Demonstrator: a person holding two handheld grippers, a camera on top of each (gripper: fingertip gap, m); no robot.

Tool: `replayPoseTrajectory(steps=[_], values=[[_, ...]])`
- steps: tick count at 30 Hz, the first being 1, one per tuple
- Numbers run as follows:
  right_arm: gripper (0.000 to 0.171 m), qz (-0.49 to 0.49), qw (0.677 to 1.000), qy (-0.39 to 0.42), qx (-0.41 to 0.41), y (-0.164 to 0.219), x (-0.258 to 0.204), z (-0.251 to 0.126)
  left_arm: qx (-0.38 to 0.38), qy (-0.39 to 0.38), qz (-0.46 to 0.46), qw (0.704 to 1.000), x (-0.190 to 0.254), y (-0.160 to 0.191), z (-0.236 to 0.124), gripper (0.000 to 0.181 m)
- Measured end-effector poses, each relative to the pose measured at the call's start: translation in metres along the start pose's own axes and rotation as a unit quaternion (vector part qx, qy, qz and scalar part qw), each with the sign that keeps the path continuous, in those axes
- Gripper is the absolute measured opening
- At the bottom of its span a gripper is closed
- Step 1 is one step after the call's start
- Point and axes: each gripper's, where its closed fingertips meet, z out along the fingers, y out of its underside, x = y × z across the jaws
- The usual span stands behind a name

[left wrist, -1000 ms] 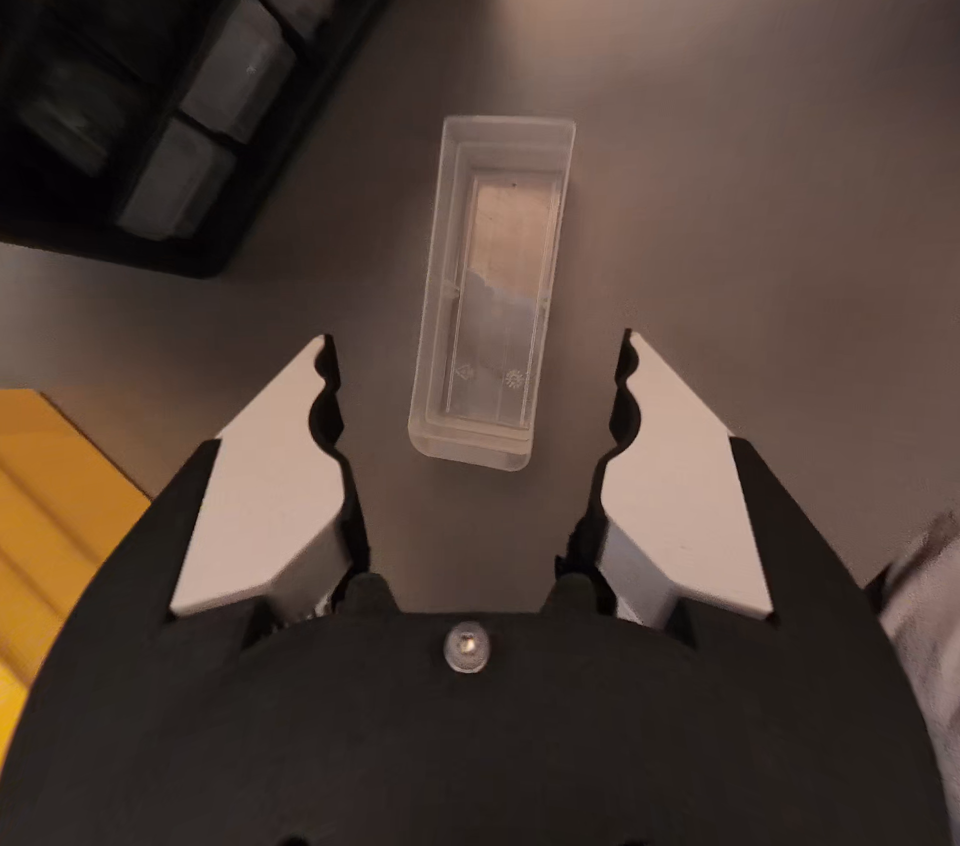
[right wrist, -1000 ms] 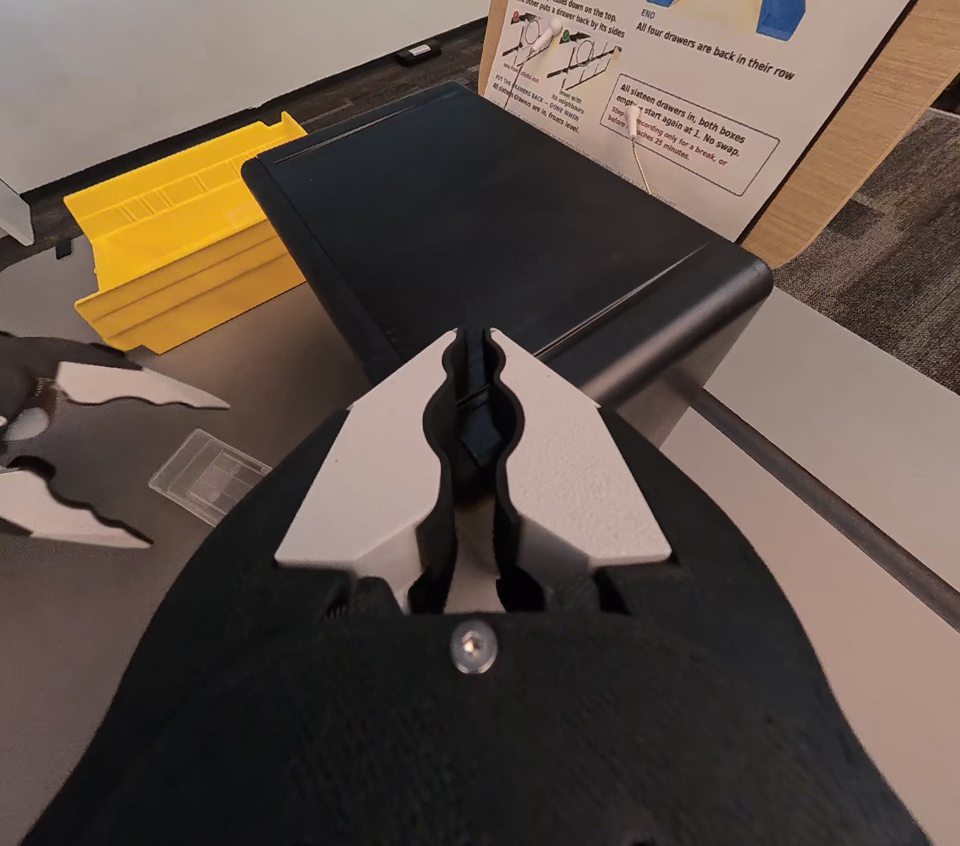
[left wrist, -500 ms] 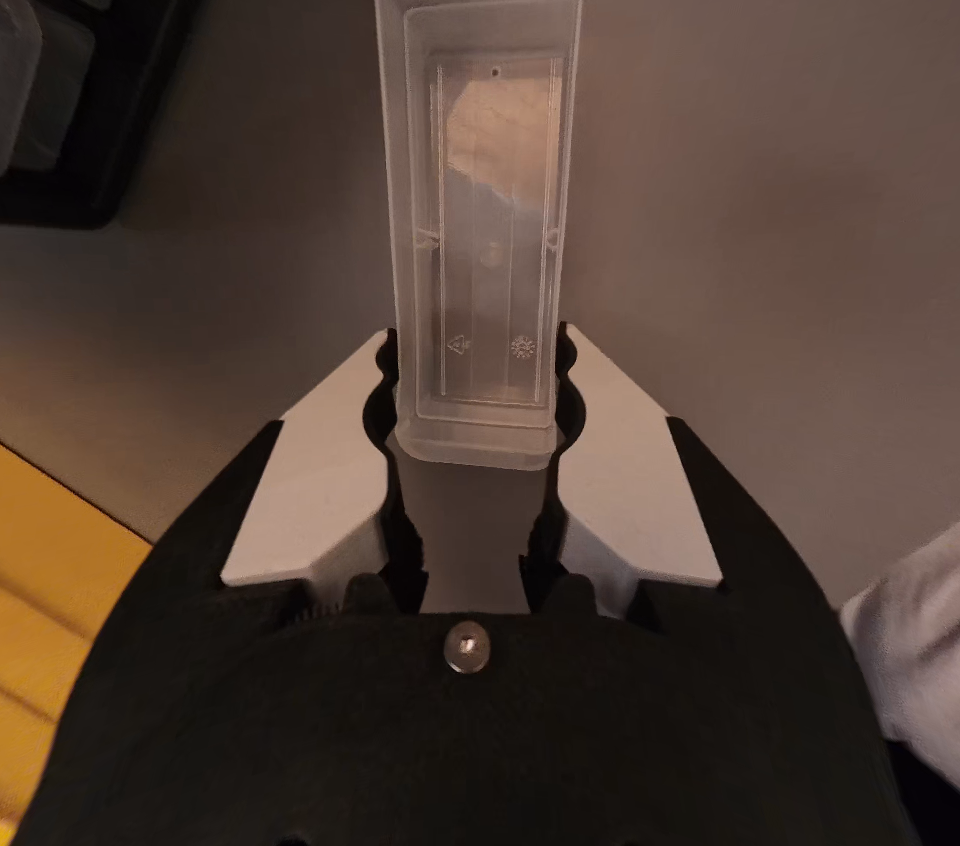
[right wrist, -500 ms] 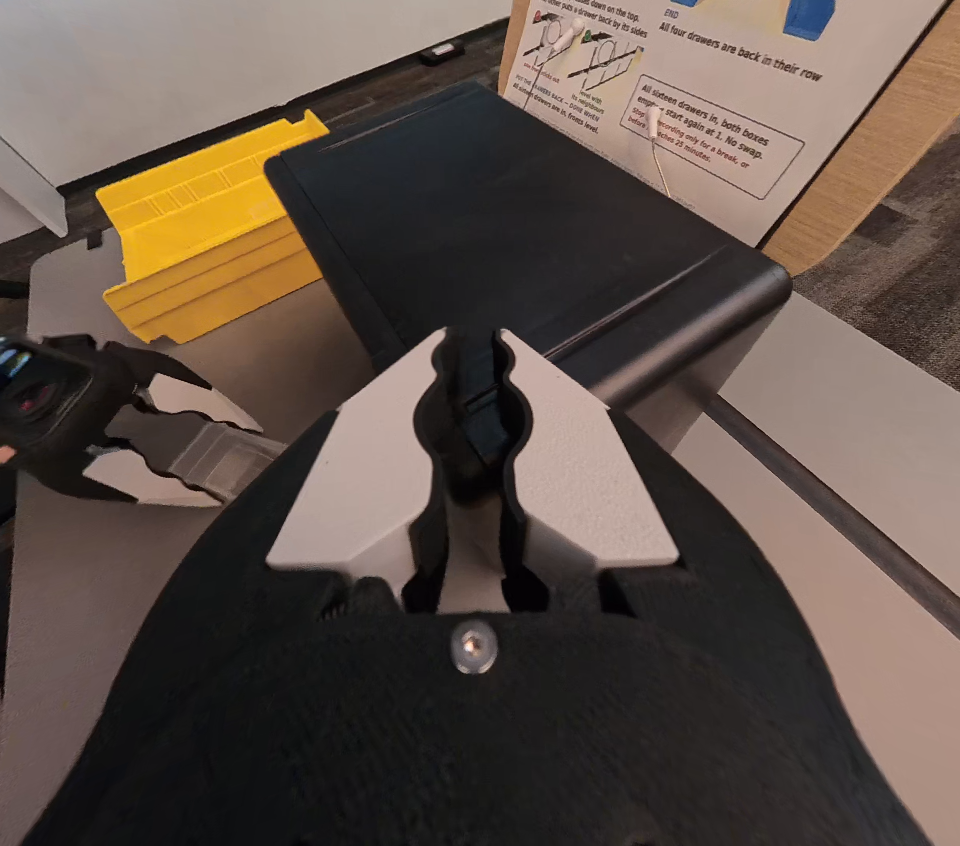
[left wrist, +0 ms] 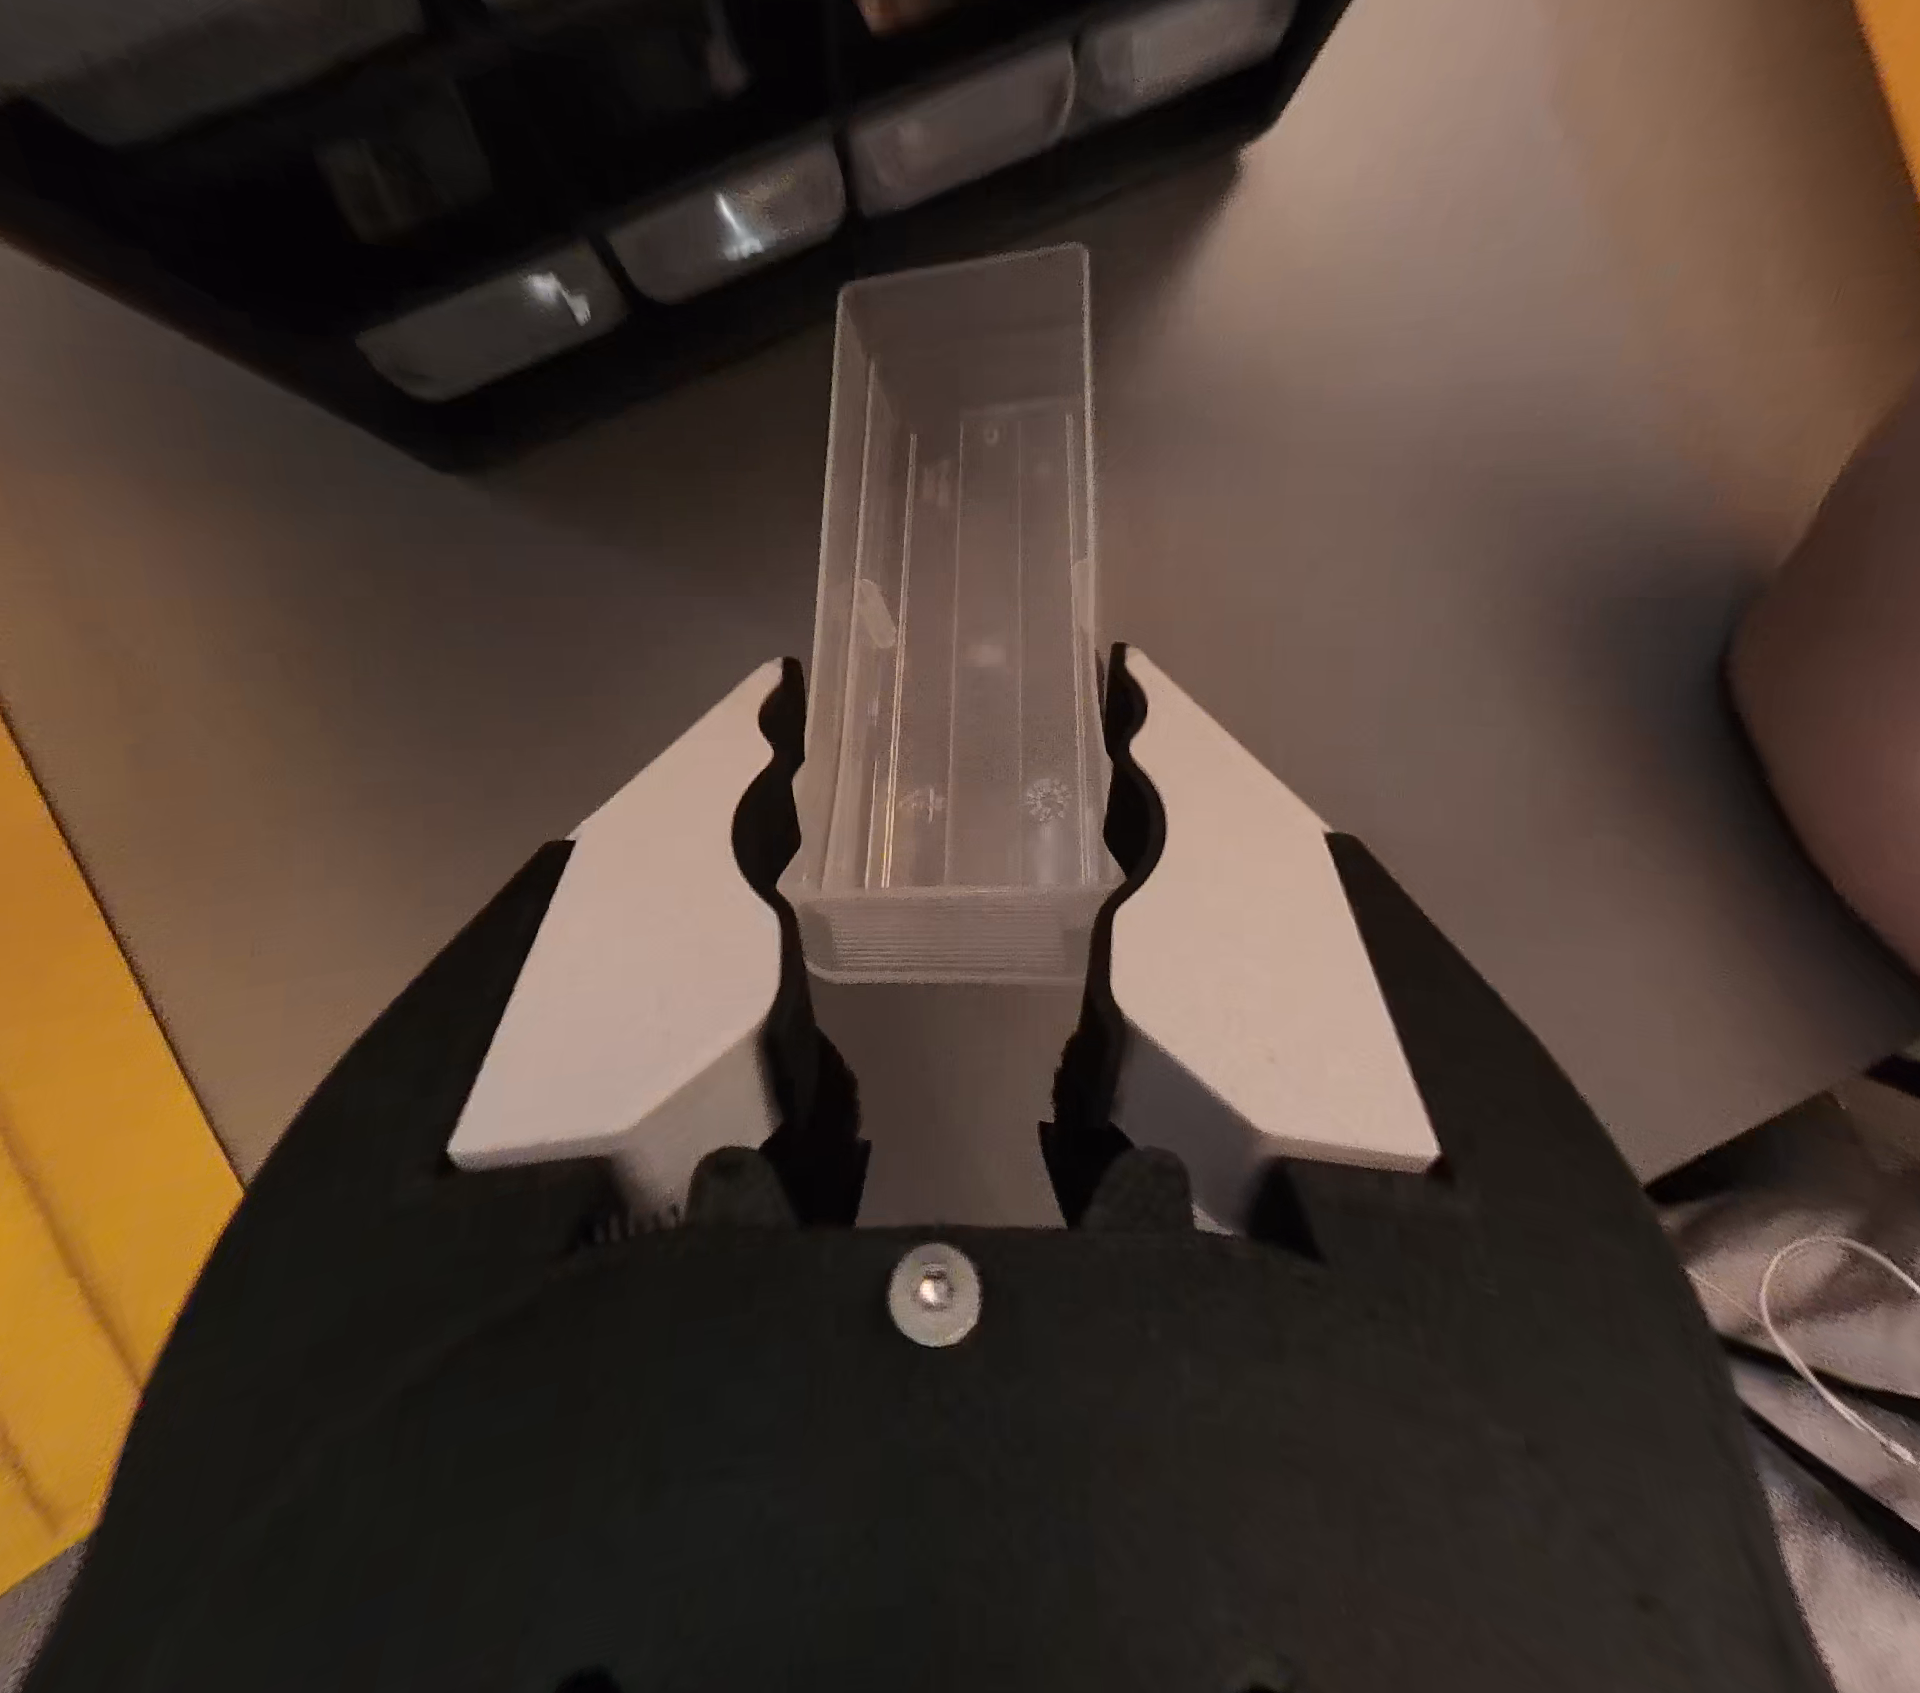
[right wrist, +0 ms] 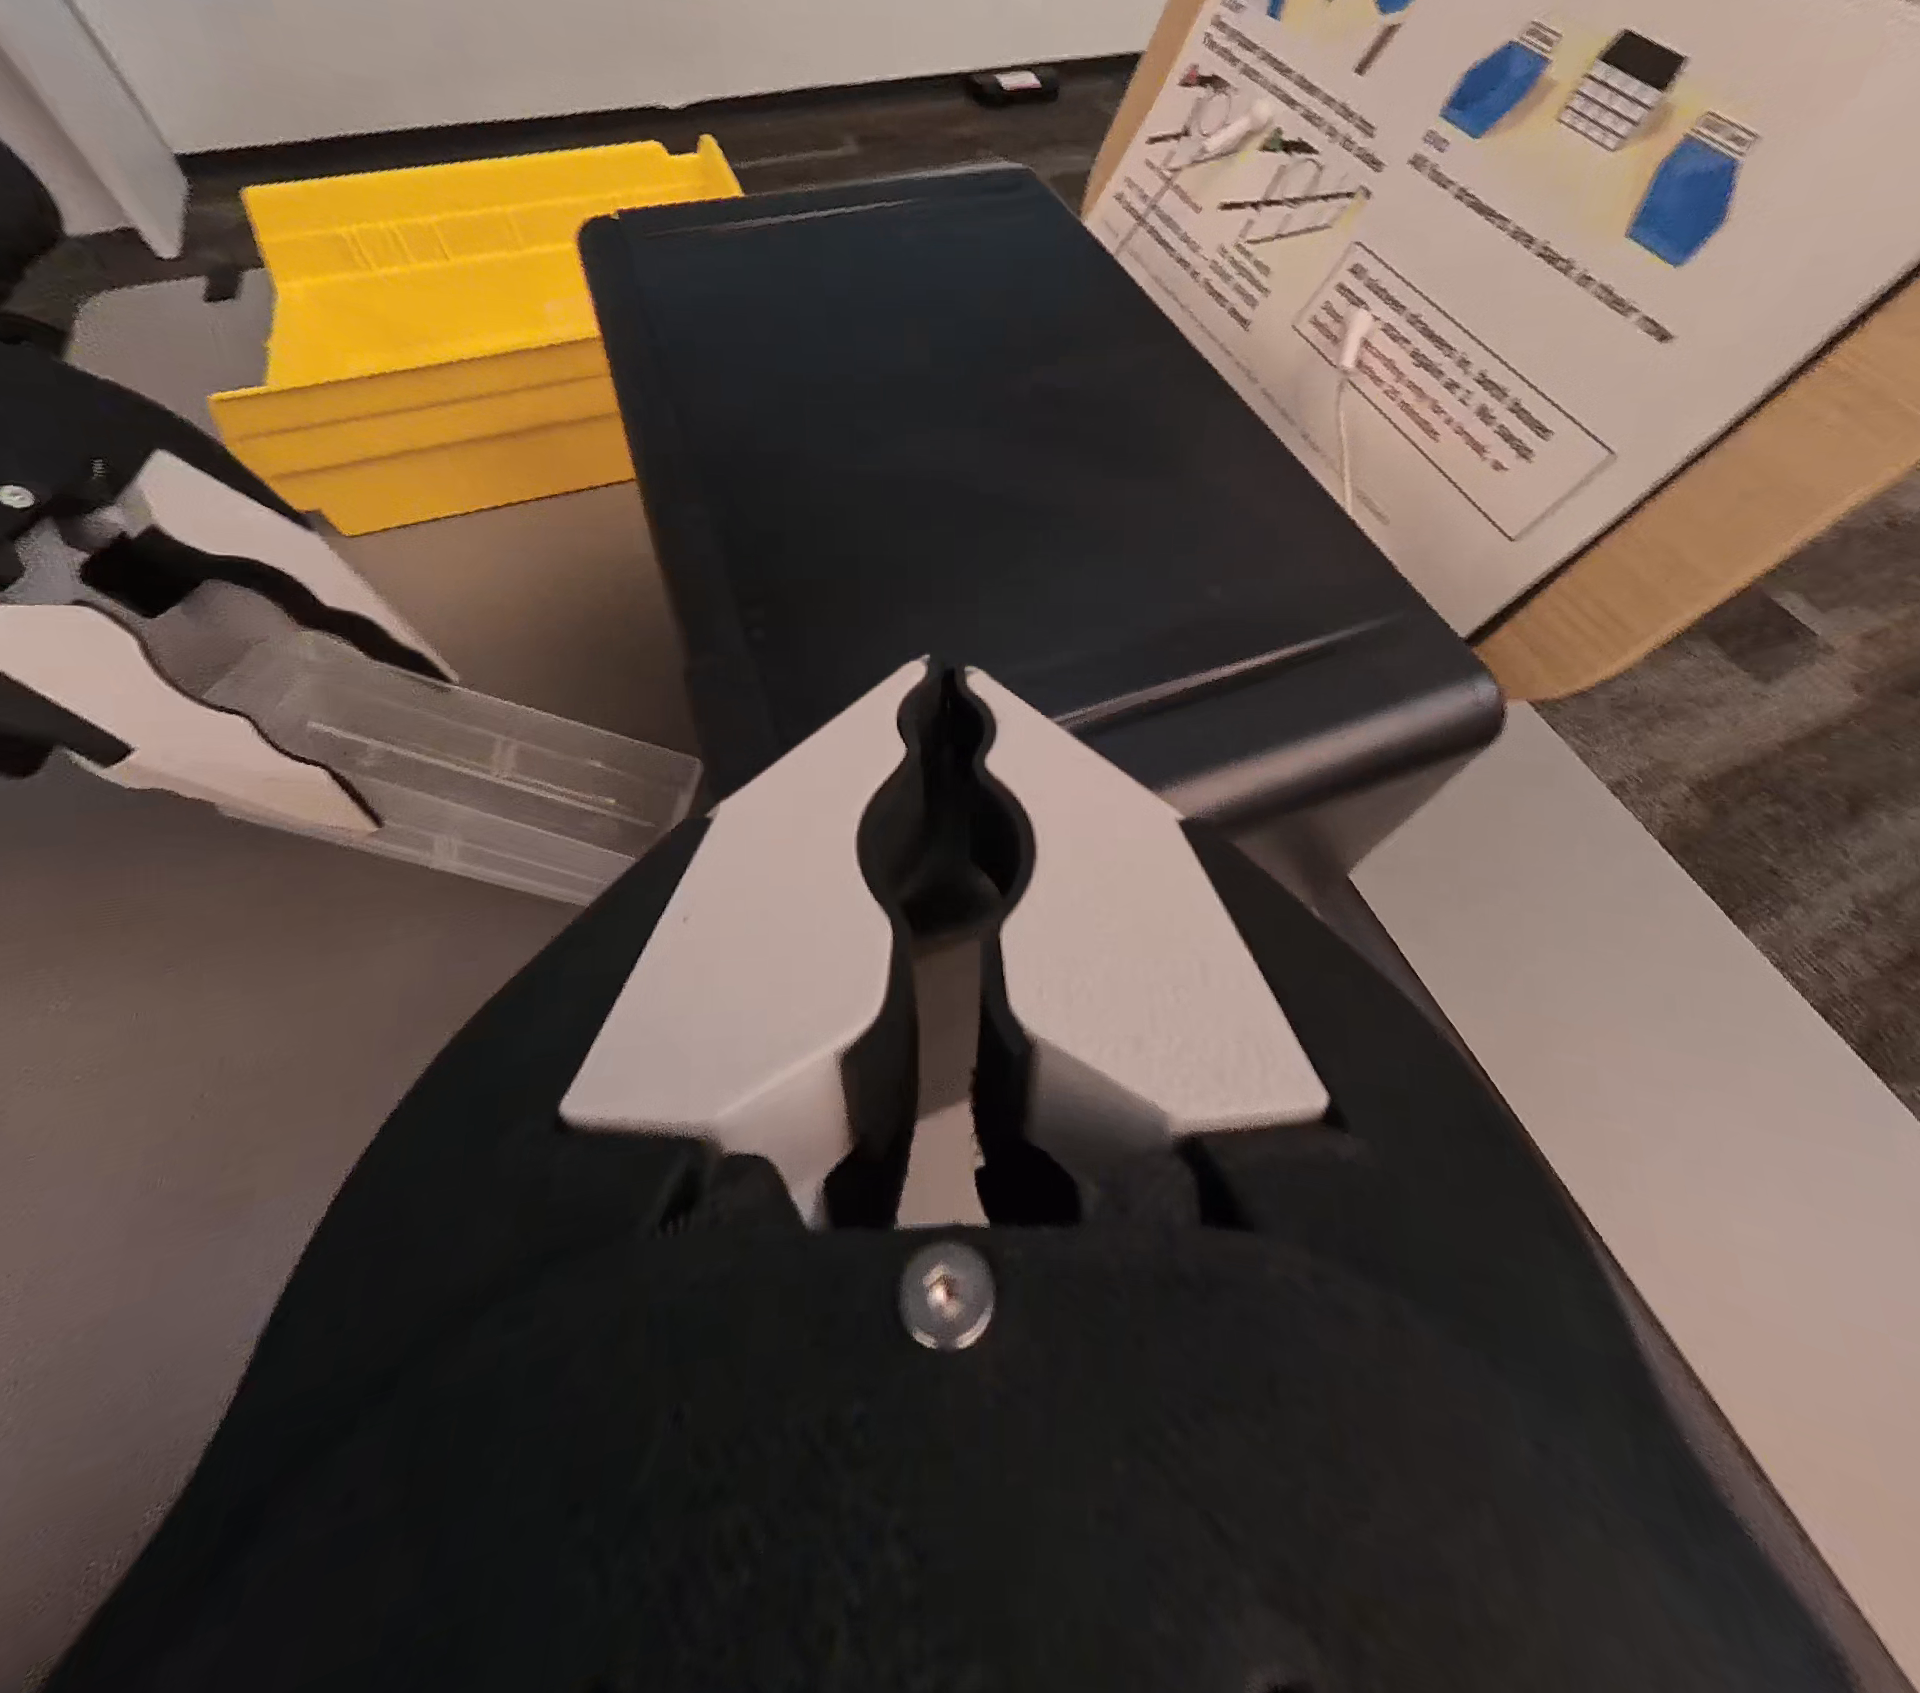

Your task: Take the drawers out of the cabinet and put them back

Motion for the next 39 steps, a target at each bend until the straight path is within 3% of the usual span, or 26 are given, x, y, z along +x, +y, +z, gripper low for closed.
replayPoseTrajectory(steps=[1,4,13,21,32,34,39], values=[[0.000,-0.001,1.000,-0.008,0.001,0.000,-0.002,0.003,0.005,-0.010,0.004,1.000,0.000,-0.005,-0.001,0.057],[0.000,0.003,1.000,-0.009,-0.003,0.003,-0.002,0.003,-0.009,-0.037,0.023,0.999,0.004,-0.005,0.006,0.056],[0.000,0.001,1.000,-0.009,-0.002,0.004,-0.003,0.002,-0.101,-0.040,0.014,0.994,0.008,0.054,0.039,0.060],[0.000,0.002,1.000,-0.011,0.000,0.004,-0.003,0.002,-0.152,-0.059,0.065,0.985,0.004,0.059,0.058,0.062],[0.000,0.005,1.000,-0.020,0.003,0.004,-0.004,0.001,-0.191,-0.045,0.041,0.980,0.002,0.064,0.073,0.073],[0.000,0.006,1.000,-0.023,0.005,0.004,-0.005,0.001,-0.196,-0.033,0.041,0.979,0.005,0.064,0.074,0.062],[0.000,0.007,1.000,-0.024,0.007,0.004,-0.005,0.001,-0.194,-0.036,0.044,0.979,0.011,0.059,0.066,0.060]])
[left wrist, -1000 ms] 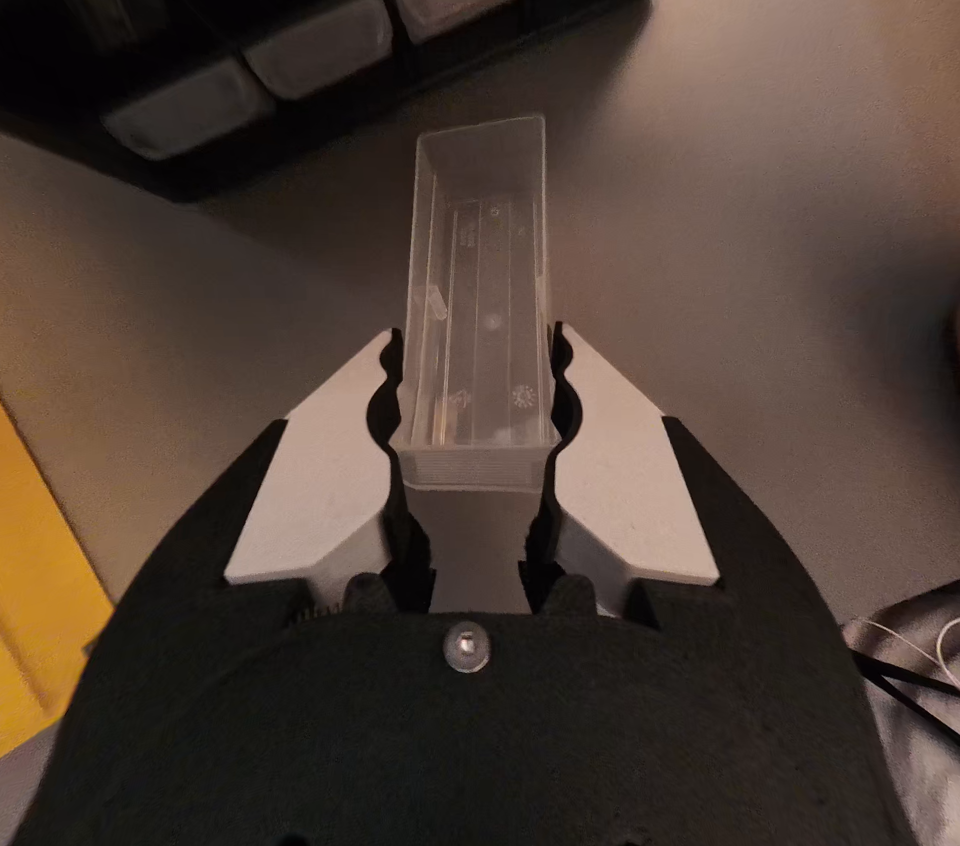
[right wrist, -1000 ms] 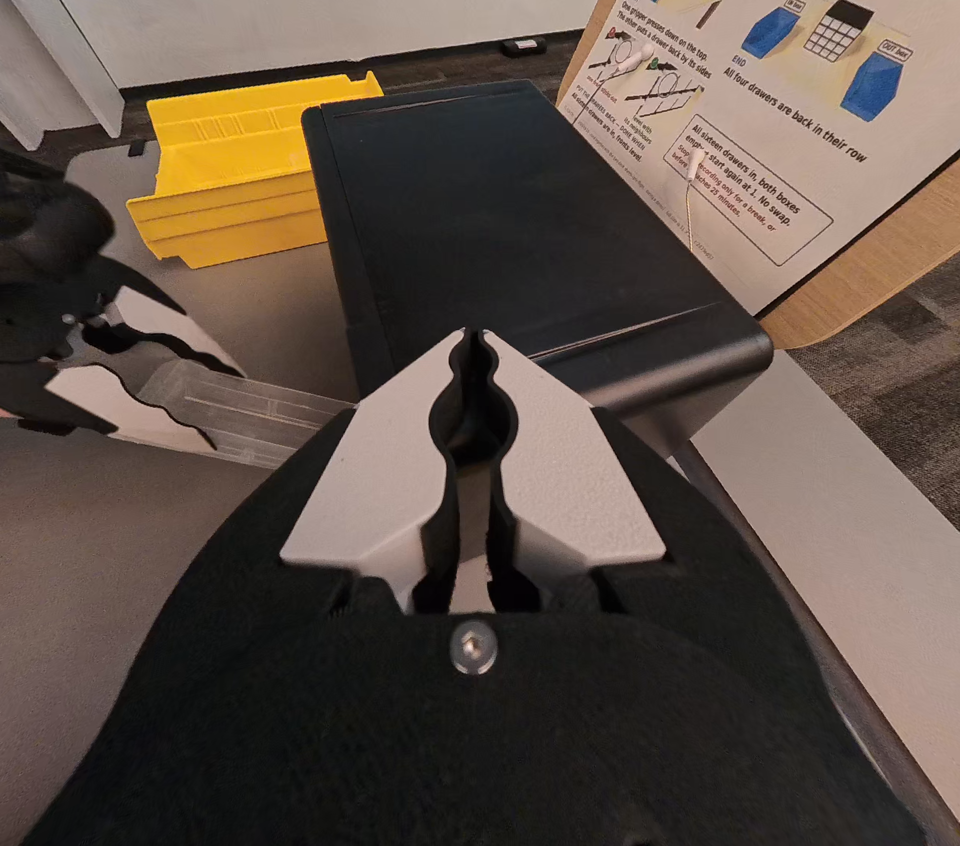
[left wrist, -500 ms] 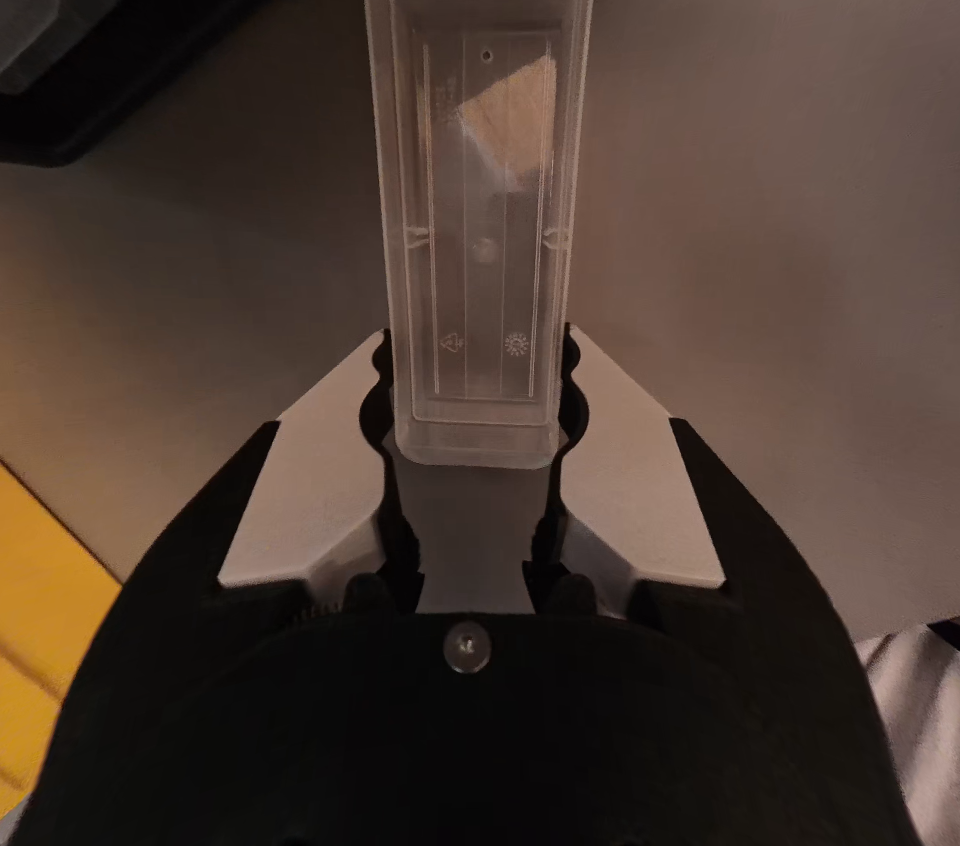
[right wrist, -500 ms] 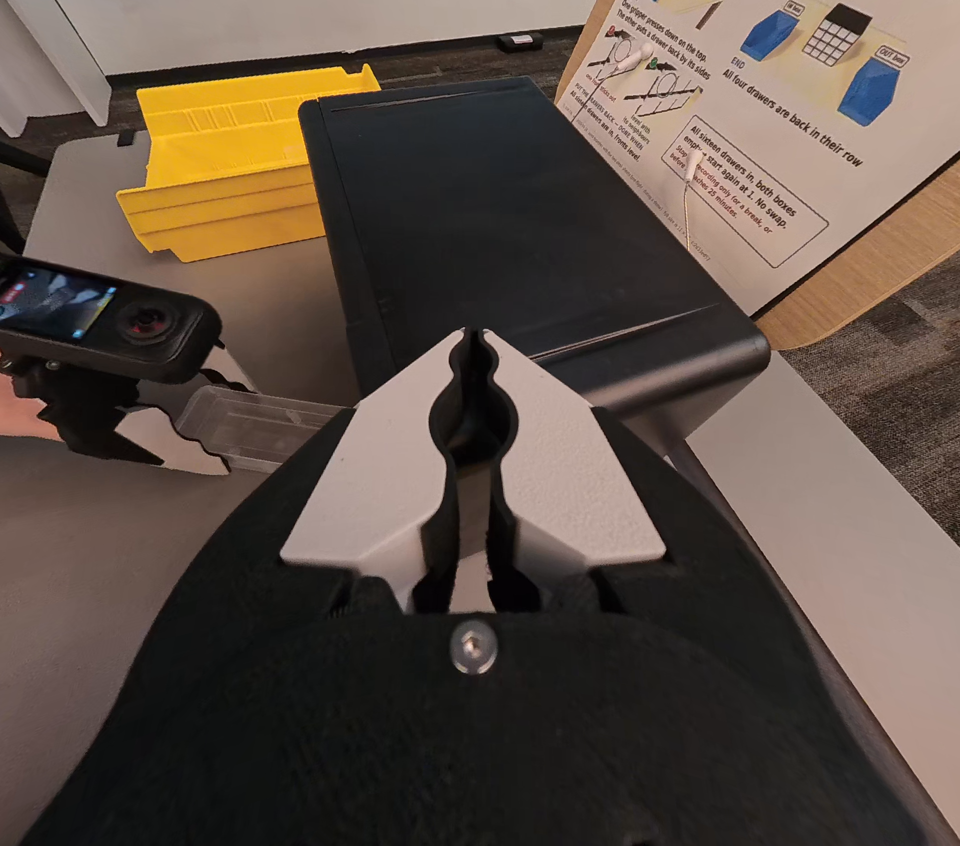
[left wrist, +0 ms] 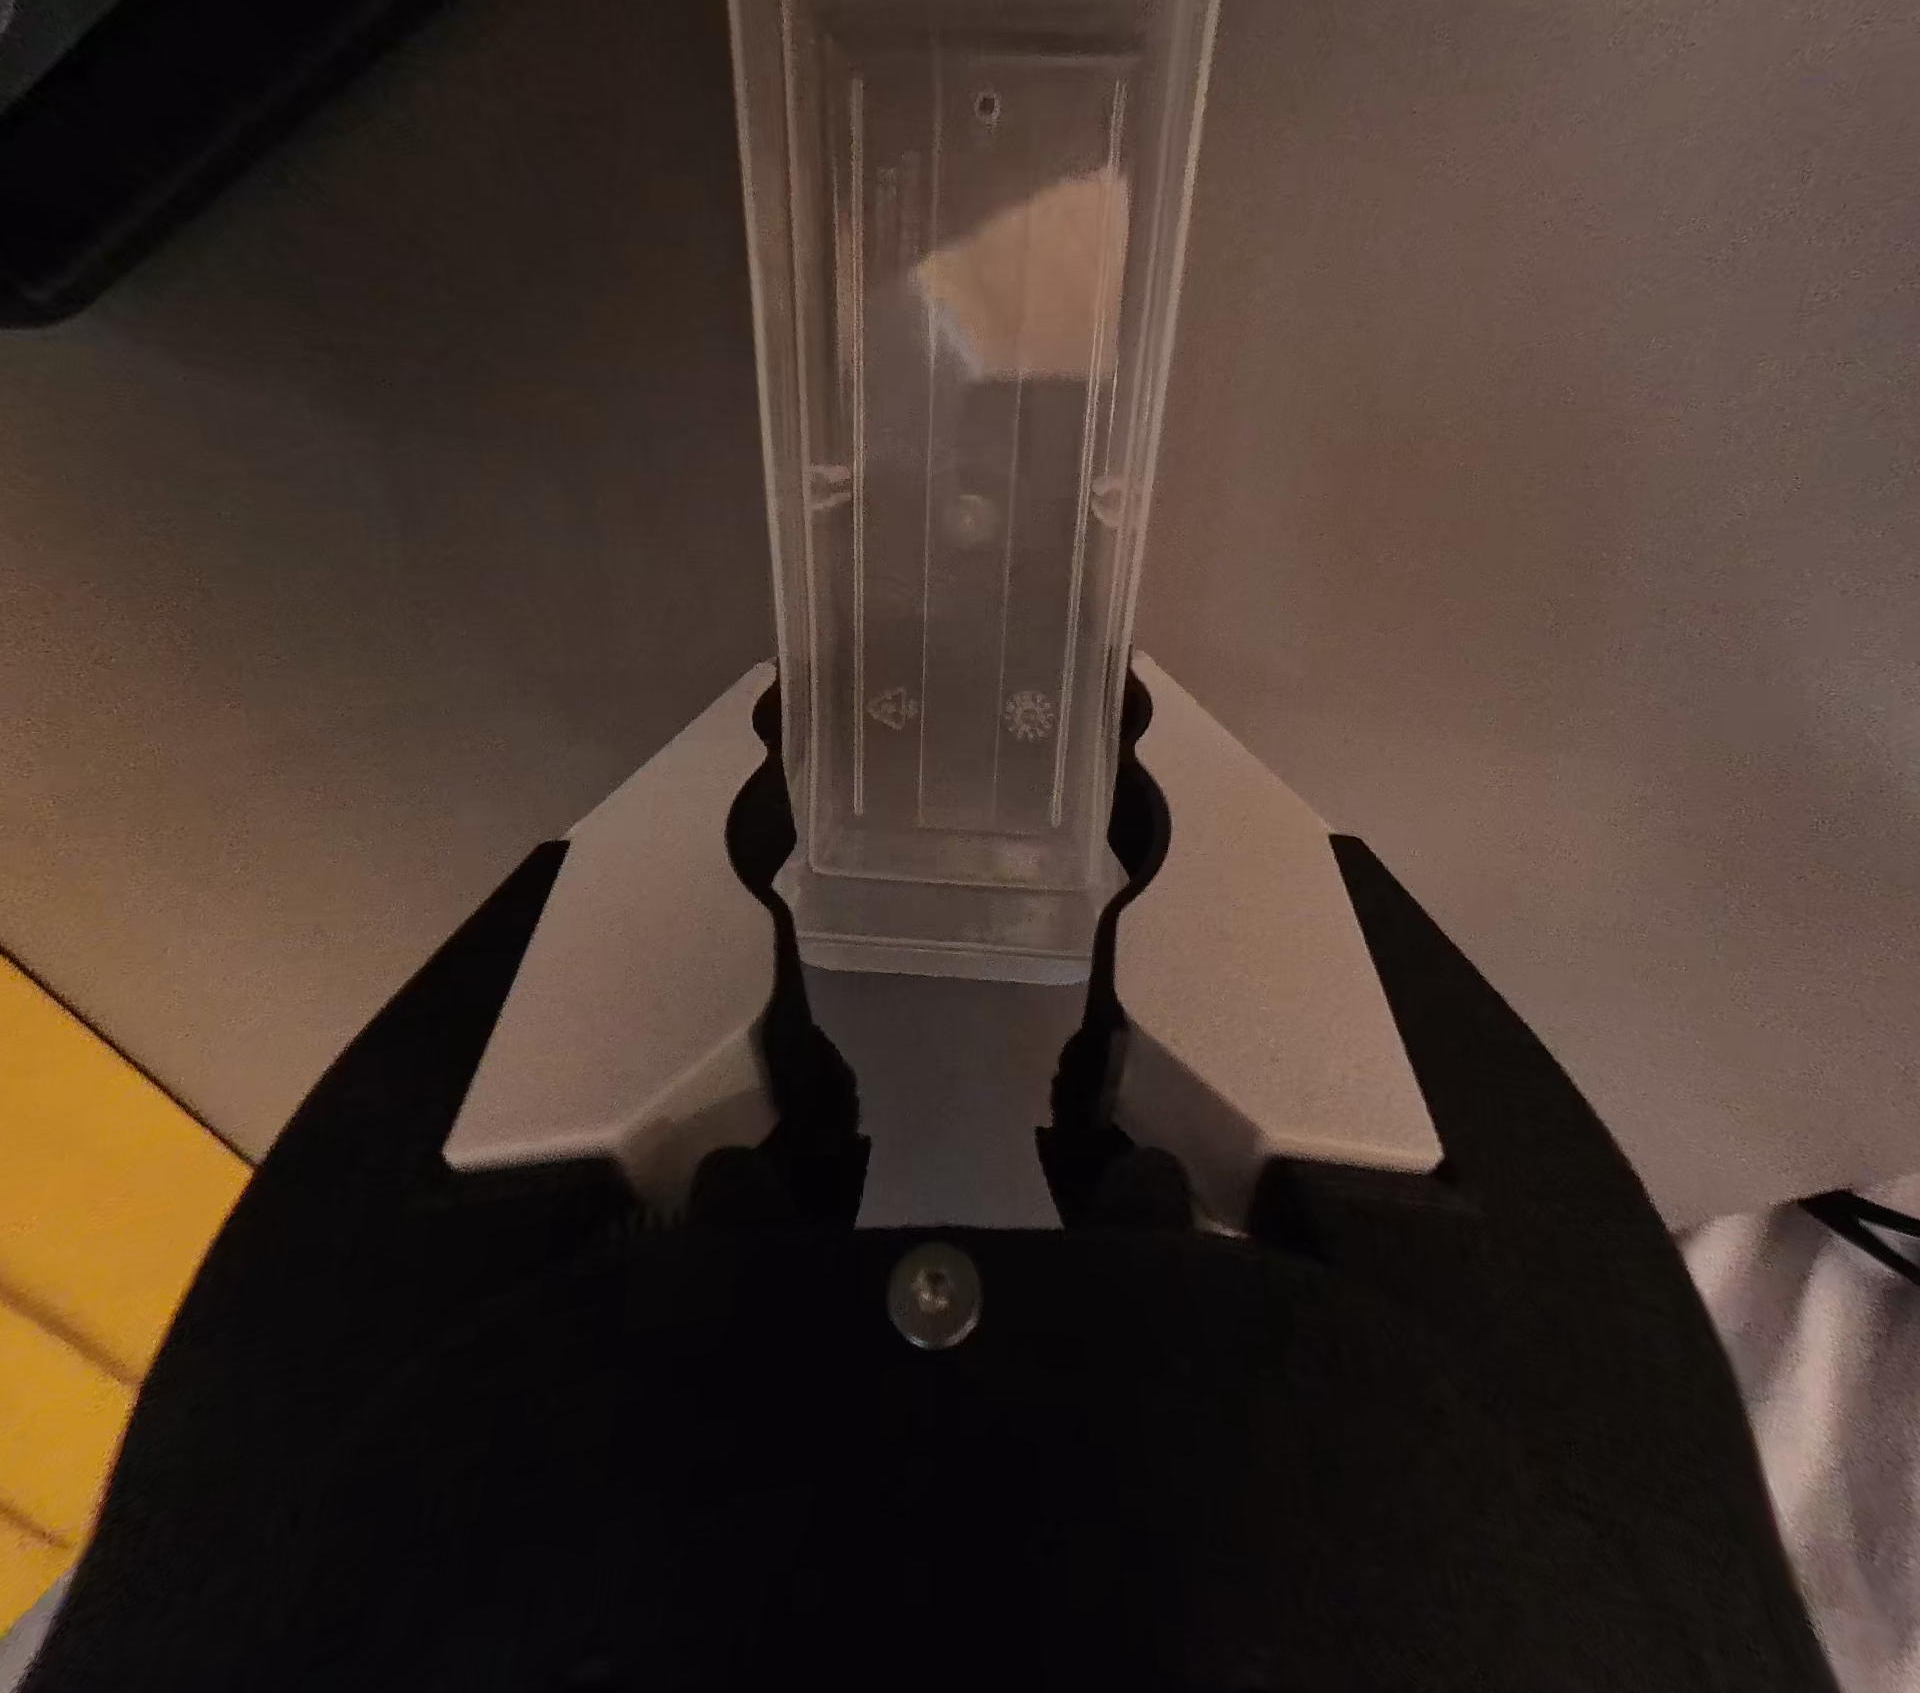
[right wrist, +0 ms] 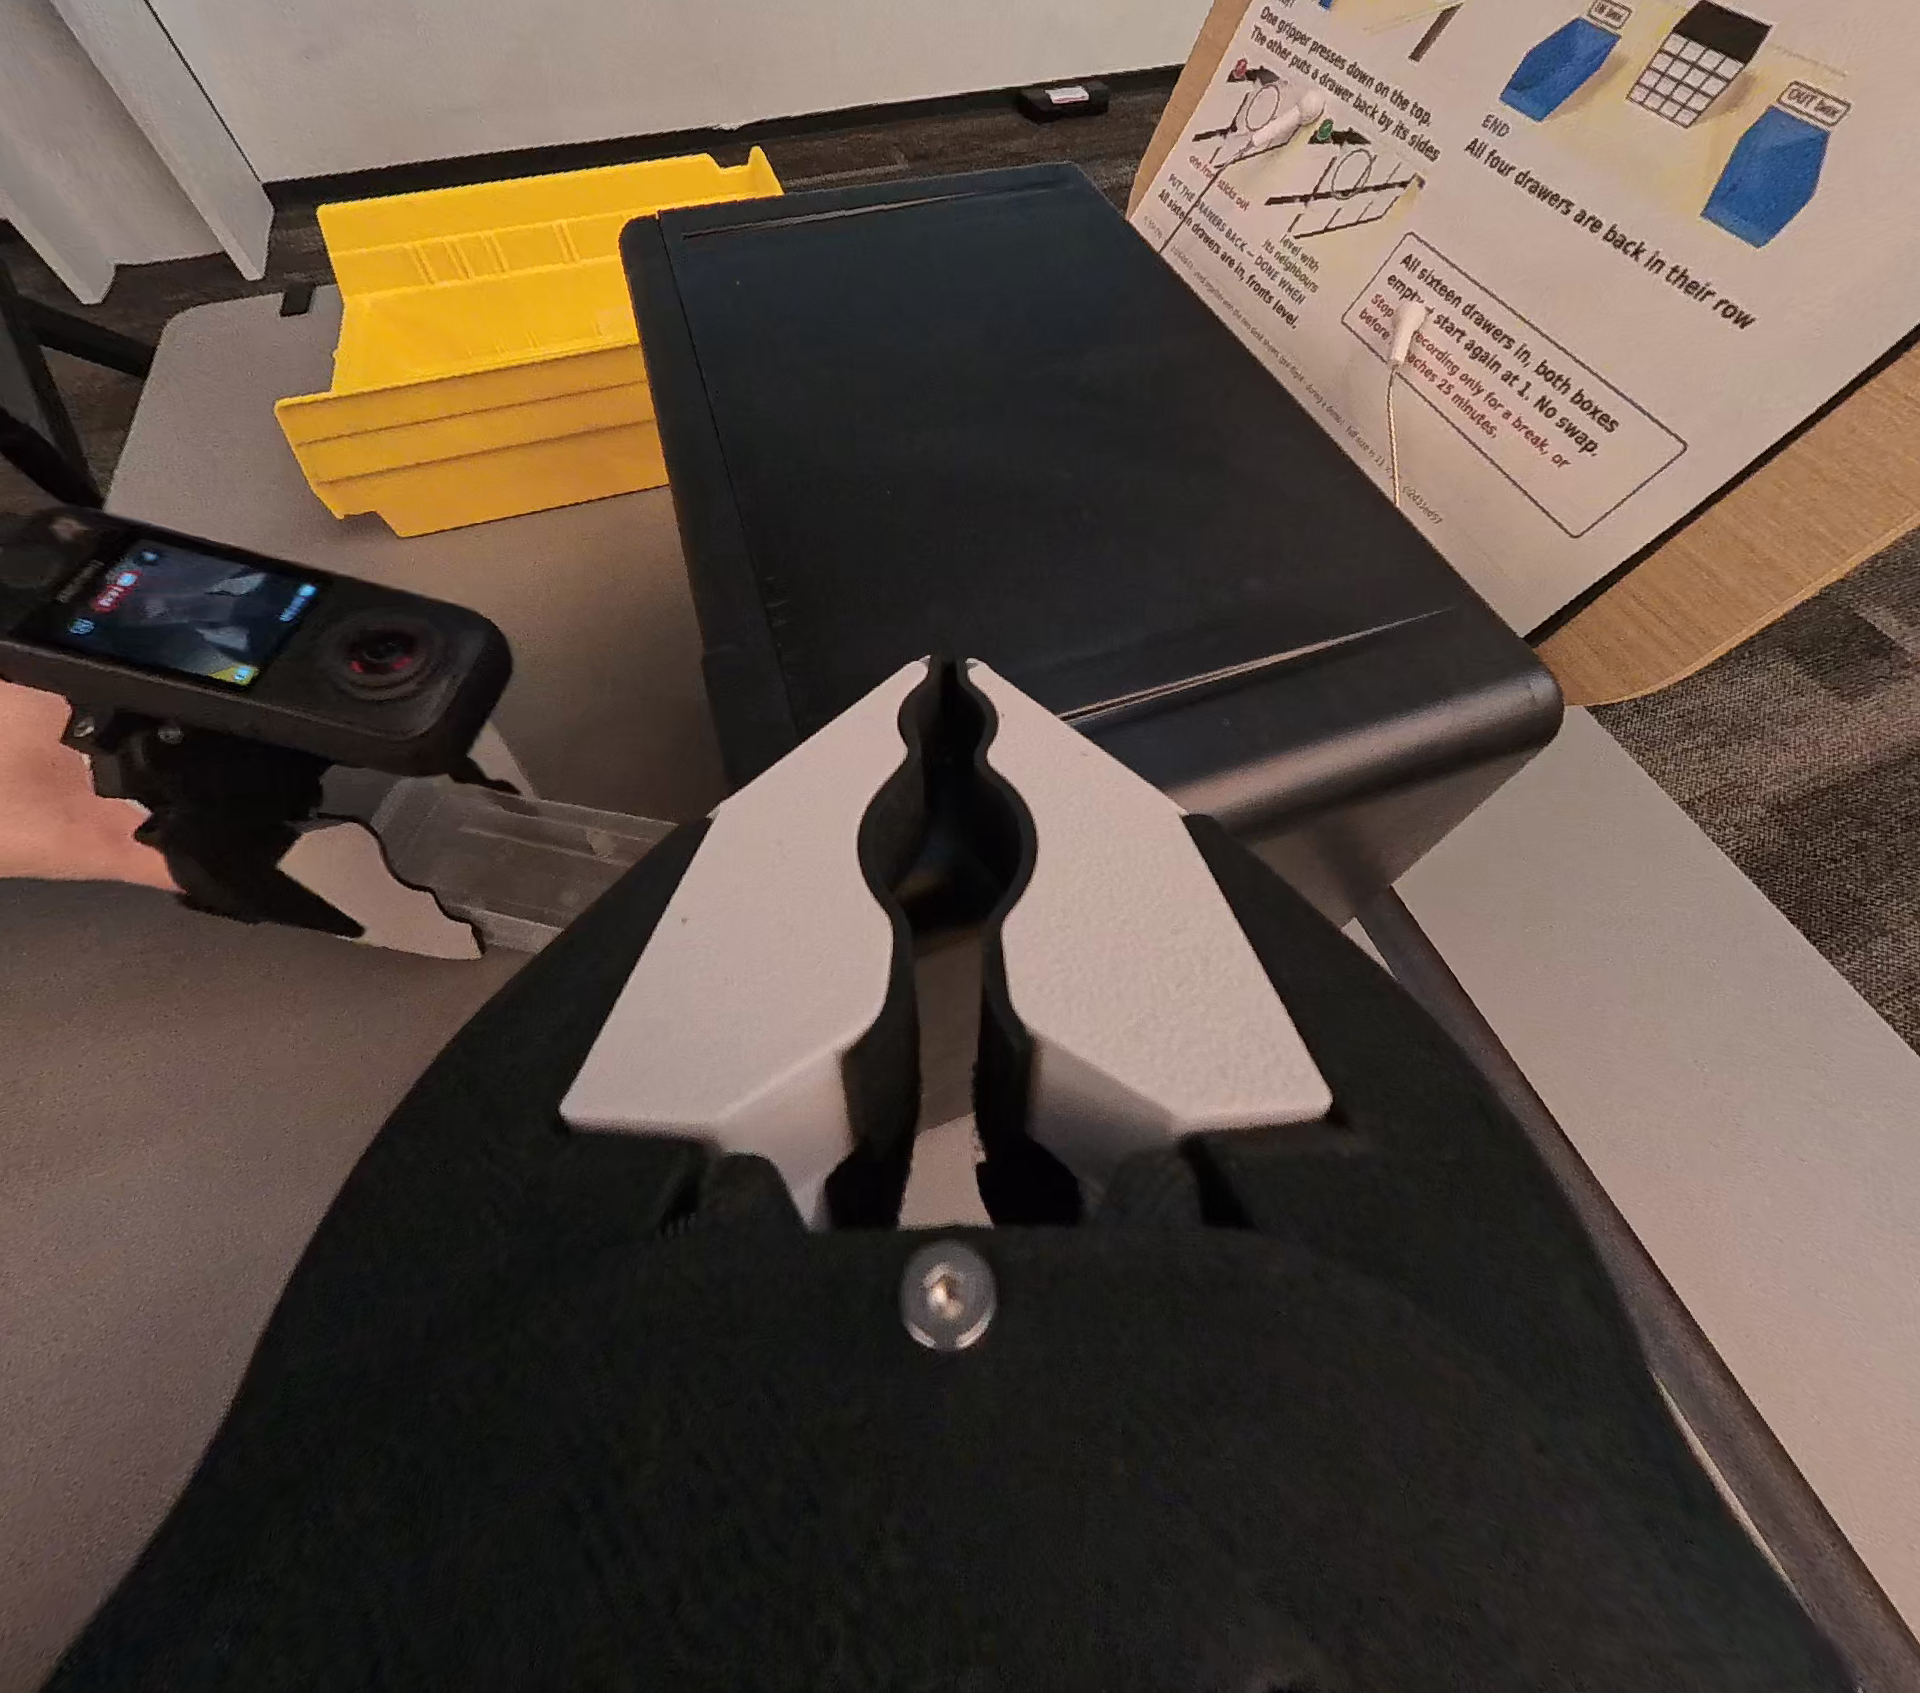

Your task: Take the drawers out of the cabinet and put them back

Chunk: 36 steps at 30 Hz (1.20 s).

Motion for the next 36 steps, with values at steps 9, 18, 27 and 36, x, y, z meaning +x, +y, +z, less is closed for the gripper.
replayPoseTrajectory(steps=[9,18,27,36], values=[[0.000,0.005,1.000,-0.003,0.004,0.000,0.000,0.000,0.039,-0.032,-0.043,0.998,0.000,-0.023,-0.043,0.059],[0.000,0.018,1.000,-0.018,0.014,0.000,0.000,0.000,0.034,-0.010,-0.090,0.995,0.001,-0.043,-0.055,0.060],[0.000,0.030,0.999,-0.030,0.021,0.000,0.000,0.000,0.037,0.011,-0.108,0.993,0.002,-0.053,-0.051,0.060],[0.000,0.042,0.998,-0.043,0.028,0.000,0.000,0.000,0.021,-0.001,-0.133,0.991,0.006,-0.053,-0.049,0.060]])
